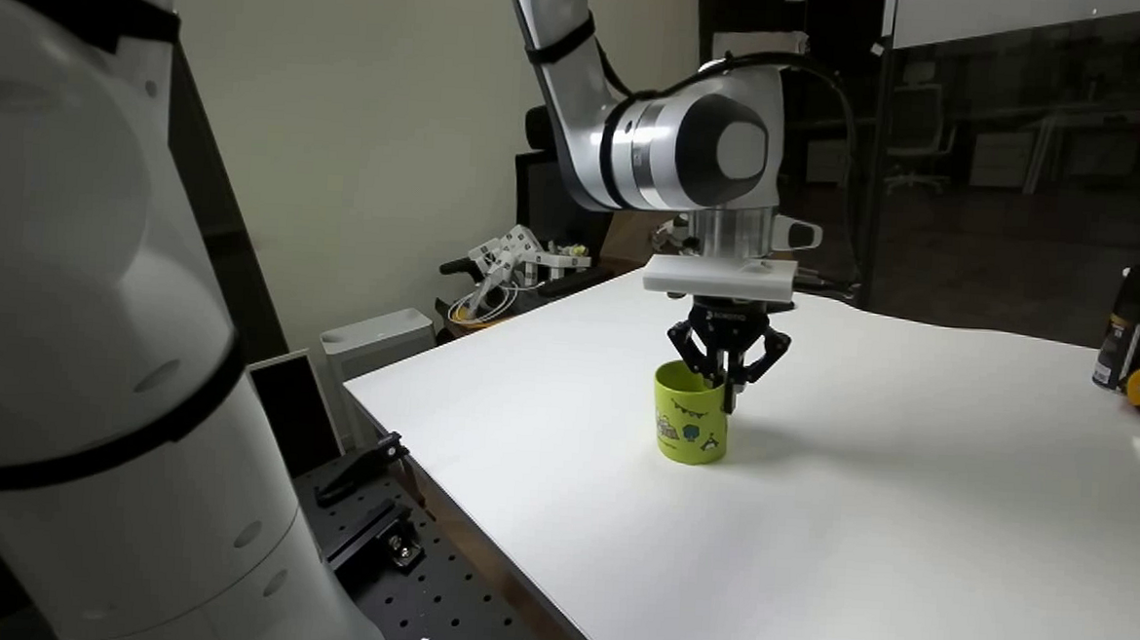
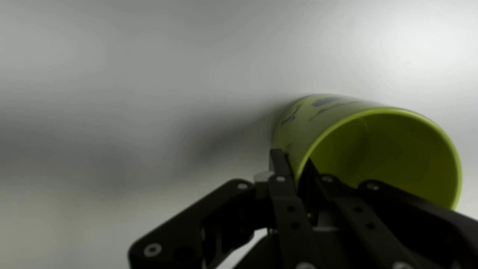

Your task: Move the mug cup to the right

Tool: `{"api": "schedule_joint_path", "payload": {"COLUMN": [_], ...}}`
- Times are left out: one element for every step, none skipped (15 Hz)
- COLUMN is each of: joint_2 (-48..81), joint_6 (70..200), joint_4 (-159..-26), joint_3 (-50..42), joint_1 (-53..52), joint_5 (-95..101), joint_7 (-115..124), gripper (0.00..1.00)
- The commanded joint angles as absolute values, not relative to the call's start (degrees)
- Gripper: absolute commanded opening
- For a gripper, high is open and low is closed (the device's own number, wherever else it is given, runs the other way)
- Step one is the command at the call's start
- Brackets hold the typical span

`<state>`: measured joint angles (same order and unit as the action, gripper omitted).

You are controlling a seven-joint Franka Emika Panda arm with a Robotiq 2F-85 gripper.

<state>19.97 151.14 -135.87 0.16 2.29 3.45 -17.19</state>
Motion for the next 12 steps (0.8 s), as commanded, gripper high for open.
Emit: {"api": "schedule_joint_path", "payload": {"joint_2": [21.73, 22.25, 22.75, 23.36, 24.27, 25.38, 26.52, 27.85, 29.12, 30.59, 31.87, 33.09], "joint_6": [152.34, 152.82, 153.29, 153.63, 153.92, 153.88, 153.81, 152.98, 152.15, 150.51, 148.73, 146.69], "joint_4": [-133.53, -132.47, -131.34, -130.14, -128.52, -126.53, -124.60, -122.21, -119.97, -117.29, -114.86, -112.48], "joint_3": [0.28, 0.02, -0.10, -0.32, -0.44, -0.67, -0.86, -0.99, -1.20, -1.57, -1.86, -2.25], "joint_1": [3.33, 3.92, 4.65, 5.23, 6.04, 6.87, 7.58, 8.36, 8.87, 9.14, 9.24, 9.12], "joint_5": [2.62, 2.00, 1.23, 0.63, -0.19, -0.83, -1.50, -2.12, -2.54, -2.67, -2.80, -2.63], "joint_7": [-15.23, -14.99, -15.16, -15.07, -15.07, -14.98, -14.66, -14.36, -13.96, -13.14, -12.31, -11.21], "gripper": [0.02, 0.02, 0.02, 0.02, 0.02, 0.02, 0.02, 0.02, 0.02, 0.02, 0.02, 0.02]}}
